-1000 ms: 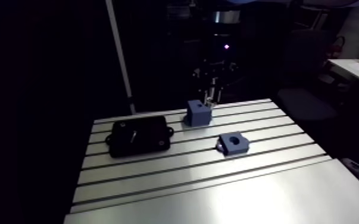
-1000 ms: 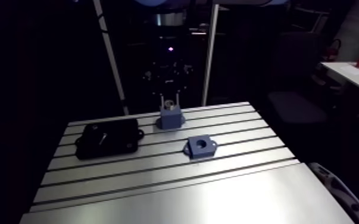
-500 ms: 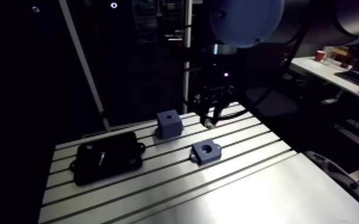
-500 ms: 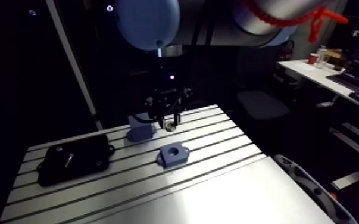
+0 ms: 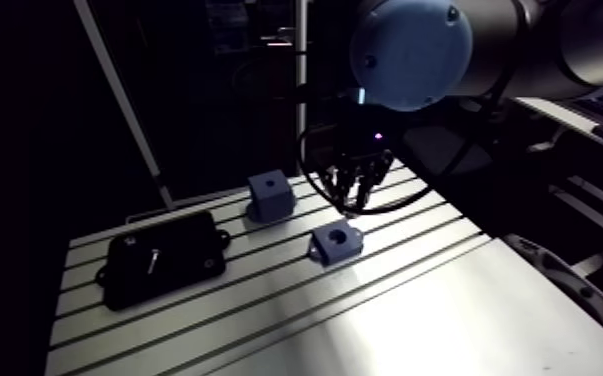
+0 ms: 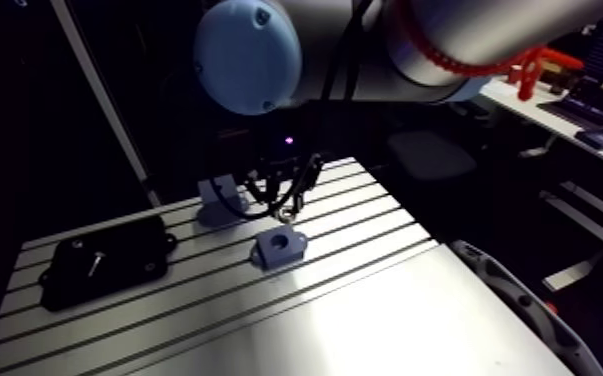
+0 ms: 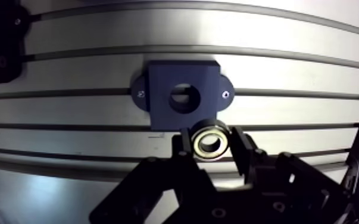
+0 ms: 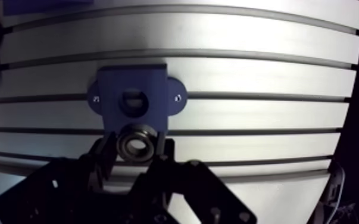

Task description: Pick up the bearing and press it into the housing until flush.

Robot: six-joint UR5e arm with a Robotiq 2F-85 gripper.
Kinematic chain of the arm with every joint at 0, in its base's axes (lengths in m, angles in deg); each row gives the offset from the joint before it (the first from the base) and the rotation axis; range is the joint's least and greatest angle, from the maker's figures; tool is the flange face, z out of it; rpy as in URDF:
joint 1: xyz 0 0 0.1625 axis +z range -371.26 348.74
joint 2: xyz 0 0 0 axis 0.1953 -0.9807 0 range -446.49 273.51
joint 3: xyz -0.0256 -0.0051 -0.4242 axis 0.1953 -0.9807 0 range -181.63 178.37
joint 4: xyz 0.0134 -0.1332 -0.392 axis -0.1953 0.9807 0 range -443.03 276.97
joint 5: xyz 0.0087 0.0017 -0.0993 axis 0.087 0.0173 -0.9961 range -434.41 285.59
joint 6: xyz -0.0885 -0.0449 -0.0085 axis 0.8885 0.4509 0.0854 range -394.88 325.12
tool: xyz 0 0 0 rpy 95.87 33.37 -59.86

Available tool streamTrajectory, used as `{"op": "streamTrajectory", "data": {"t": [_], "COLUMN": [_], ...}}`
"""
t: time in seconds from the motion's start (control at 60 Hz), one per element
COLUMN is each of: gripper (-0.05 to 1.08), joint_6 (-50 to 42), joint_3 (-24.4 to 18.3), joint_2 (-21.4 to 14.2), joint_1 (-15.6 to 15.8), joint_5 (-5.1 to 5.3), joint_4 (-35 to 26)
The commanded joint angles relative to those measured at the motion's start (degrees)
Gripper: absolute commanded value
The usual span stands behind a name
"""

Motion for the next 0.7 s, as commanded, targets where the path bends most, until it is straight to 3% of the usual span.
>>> {"op": "streamTrajectory", "data": {"t": [0.017,0.7], "gripper": [0.62,0.62], "joint_6": [-0.36,-2.48], "joint_3": [-0.08,-0.26], "joint_2": [2.13,5.14], "joint_1": [0.28,1.72], "joint_5": [0.38,0.30], "joint_4": [0.78,1.05]}}
